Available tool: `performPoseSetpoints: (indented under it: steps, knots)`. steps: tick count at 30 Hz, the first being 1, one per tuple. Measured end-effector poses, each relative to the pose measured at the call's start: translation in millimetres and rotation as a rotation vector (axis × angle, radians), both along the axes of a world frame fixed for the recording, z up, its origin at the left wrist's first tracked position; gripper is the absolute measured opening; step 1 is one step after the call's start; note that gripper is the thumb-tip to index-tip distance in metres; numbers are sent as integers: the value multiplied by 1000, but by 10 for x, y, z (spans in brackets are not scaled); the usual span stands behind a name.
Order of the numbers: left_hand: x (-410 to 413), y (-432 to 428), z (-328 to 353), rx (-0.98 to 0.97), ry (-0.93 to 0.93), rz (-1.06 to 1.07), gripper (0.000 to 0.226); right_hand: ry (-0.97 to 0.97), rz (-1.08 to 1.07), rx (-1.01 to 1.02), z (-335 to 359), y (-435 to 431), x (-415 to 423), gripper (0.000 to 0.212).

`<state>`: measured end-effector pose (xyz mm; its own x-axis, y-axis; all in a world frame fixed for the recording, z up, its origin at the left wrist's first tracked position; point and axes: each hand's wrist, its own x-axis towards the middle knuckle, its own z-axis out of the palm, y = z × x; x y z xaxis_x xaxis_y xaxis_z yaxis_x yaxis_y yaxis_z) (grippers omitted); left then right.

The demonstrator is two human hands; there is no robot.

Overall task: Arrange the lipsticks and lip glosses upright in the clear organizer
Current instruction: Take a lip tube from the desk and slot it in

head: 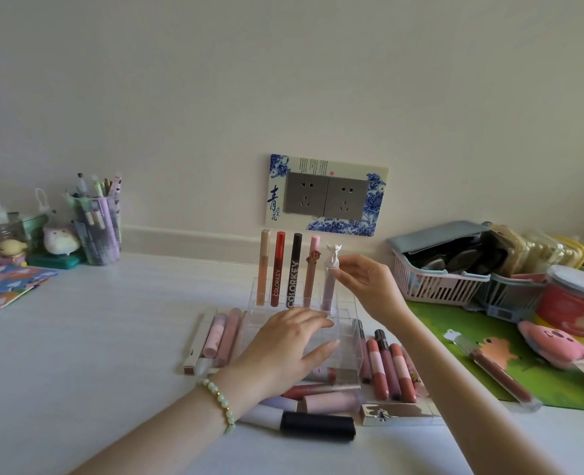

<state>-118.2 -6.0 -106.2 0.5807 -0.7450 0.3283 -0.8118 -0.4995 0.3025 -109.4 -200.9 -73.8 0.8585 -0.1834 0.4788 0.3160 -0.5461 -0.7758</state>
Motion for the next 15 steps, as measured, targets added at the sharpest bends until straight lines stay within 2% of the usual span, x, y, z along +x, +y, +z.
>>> performPoseSetpoints:
  steps: [12, 15]
  knots:
    - [-19, -35, 11, -6, 11, -13, 54, -10, -54, -8, 43, -23, -60, 33]
    - [-59, -101, 46, -26, 23, -34, 54, -24, -83, -1, 89, -107, -168, 31]
